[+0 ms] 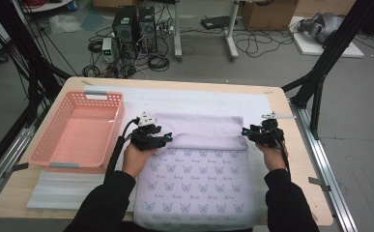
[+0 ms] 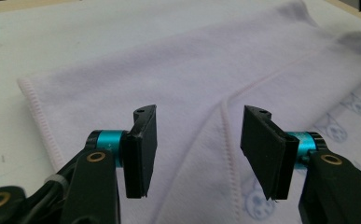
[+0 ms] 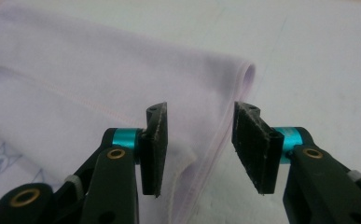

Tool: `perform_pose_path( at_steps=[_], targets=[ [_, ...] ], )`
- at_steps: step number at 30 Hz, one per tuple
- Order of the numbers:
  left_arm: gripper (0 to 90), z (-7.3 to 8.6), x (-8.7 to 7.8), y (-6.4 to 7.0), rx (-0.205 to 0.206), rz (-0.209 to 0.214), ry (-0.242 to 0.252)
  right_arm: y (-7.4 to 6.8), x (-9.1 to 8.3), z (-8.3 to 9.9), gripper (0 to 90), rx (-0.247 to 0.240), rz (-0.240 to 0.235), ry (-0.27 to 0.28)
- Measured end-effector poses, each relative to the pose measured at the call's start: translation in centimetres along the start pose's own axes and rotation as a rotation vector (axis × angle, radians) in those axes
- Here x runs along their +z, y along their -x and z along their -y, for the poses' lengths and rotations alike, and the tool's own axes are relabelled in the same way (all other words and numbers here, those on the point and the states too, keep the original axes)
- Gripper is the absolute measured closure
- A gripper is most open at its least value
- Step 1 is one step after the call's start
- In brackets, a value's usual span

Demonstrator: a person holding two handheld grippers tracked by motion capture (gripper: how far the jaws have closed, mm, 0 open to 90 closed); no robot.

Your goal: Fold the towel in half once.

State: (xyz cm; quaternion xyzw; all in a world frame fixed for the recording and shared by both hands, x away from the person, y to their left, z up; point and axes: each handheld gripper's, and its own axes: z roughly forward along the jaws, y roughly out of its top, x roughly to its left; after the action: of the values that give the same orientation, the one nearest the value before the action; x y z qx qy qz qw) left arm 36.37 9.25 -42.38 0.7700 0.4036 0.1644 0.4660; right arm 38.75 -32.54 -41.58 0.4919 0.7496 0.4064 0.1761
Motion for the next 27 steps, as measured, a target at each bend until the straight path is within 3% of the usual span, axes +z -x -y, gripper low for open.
perform_pose_path(
  at_steps=[6, 11, 14, 18, 20, 22, 27],
  targets=[
    [44.5, 2.0, -0.6, 0.9, 0.083, -0.006, -0.048, -0.3, 0.7, 1.2, 55.4, 0.008, -0.020, -0.042],
    [45.3, 2.9, -0.9, 1.1, 0.156, -0.053, -0.107, -0.6, 0.9, 1.7, 72.6, 0.009, -0.034, -0.057],
    [51.3, 3.1, -0.9, 1.4, 0.202, -0.084, -0.113, -0.7, 0.9, 1.8, 78.8, -0.004, -0.026, -0.061],
    [60.4, 3.3, -0.7, 1.7, 0.255, -0.115, -0.122, -0.8, 0.8, 1.8, 79.2, -0.007, -0.024, -0.056],
    [70.5, 3.3, -0.8, 1.6, 0.258, -0.133, -0.116, -0.9, 0.7, 1.8, 79.4, -0.010, -0.021, -0.053],
    [78.8, 3.1, -1.2, 1.4, 0.245, -0.122, -0.101, -0.9, 0.6, 1.9, 81.2, -0.013, -0.023, -0.052],
    [84.2, 2.8, -3.0, 0.9, 0.176, -0.068, -0.028, -1.3, 0.0, 1.7, 85.5, -0.052, -0.023, -0.041]
  ],
)
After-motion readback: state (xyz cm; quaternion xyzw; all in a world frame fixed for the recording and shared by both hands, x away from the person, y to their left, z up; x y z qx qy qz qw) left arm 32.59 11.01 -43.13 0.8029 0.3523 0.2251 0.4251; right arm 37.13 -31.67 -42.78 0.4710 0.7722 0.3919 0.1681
